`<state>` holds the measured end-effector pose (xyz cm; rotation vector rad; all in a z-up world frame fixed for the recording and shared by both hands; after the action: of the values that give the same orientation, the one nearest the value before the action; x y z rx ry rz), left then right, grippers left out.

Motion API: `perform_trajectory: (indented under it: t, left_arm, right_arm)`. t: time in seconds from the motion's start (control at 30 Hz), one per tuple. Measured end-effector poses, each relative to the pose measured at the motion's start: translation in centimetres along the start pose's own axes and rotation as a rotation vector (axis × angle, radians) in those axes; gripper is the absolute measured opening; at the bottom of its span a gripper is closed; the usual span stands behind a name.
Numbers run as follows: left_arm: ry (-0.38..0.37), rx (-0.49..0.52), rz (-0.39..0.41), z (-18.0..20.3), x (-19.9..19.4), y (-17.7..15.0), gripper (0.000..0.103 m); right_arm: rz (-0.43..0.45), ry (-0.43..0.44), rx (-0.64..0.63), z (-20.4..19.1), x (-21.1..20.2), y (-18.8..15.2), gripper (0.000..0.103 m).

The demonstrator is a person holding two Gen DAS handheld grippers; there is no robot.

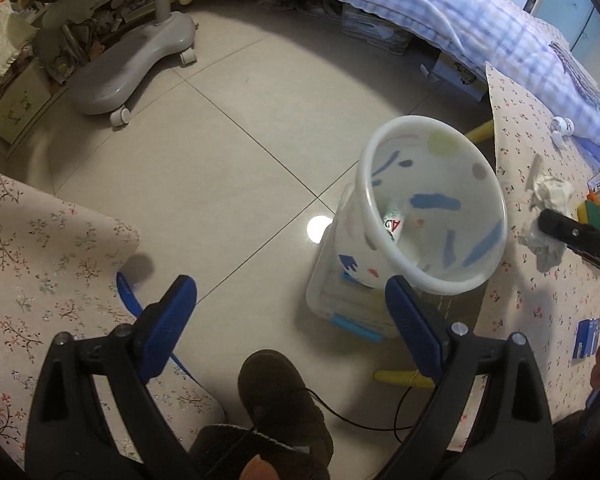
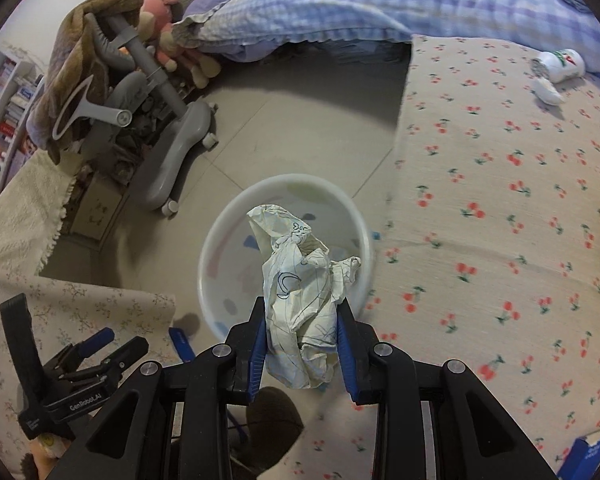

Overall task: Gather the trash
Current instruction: 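Carry the bottle and bag to the wastebasket and open both tools over it, then move the right tool to the blue biscuit box and grasp it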

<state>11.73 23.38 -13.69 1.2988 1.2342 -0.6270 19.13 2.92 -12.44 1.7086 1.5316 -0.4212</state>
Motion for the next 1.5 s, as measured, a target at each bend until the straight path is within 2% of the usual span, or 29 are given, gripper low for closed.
perform_trajectory:
  t: [0.17, 0.2, 0.23, 0.27, 0.3, 0.47, 0.8, 1.2, 1.5]
  left_arm:
    - [0.006, 0.004, 0.006, -0.5, 0.0, -0.2, 0.095]
    - [0.006, 0.006, 0.005, -0.5, 0.0, -0.2, 0.095]
    - [0.005, 0.007, 0.003, -0.5, 0.0, -0.2, 0.095]
    - [0.004, 0.008, 0.002, -0.5, 0.0, -0.3, 0.095]
    - [0.002, 0.01, 0.002, -0.4, 0.0, -0.3, 0.095]
    - [-0.008, 0.033, 0.013, 0.5, -0.5, -0.4, 0.095]
    - [-0.049, 0.086, 0.018, 3.4, -1.7, -1.0, 0.095]
    - [-0.131, 0.196, -0.005, 8.9, -3.2, -2.5, 0.095]
    - [-0.16, 0.255, -0.015, 11.6, -4.1, -3.8, 0.095]
  right_arm:
    - [-0.01, 0.037, -0.017, -0.6, 2.0, 0.5, 0.035]
    - [0.001, 0.047, -0.024, -0.7, 2.1, 0.7, 0.038]
    - [0.013, 0.048, -0.027, -0.7, 2.1, 0.9, 0.045]
    - [0.021, 0.046, -0.024, -0.6, 2.0, 0.9, 0.064]
    - [0.031, 0.041, -0.013, -0.4, 1.8, 1.0, 0.077]
    - [0.047, 0.034, 0.026, 0.3, 0.3, 1.1, 0.078]
    - [0.055, -0.091, -0.017, 2.4, -5.6, -0.6, 0.079]
    - [0.014, -0.293, -0.075, 10.3, -15.7, -6.3, 0.082]
    - [-0.099, -0.348, -0.18, 13.1, -17.9, -12.0, 0.085]
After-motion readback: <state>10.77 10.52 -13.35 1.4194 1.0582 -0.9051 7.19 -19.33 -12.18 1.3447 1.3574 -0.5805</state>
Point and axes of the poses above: each gripper's, at about its wrist camera, not at the fingertips, and x roughly the way its jaws point, z to its right, y to its top, the point moved 7 cm from there along x, roughly the way its jaws point, and after that the axes turned 12 degrees about y, right-handed, at the moved point
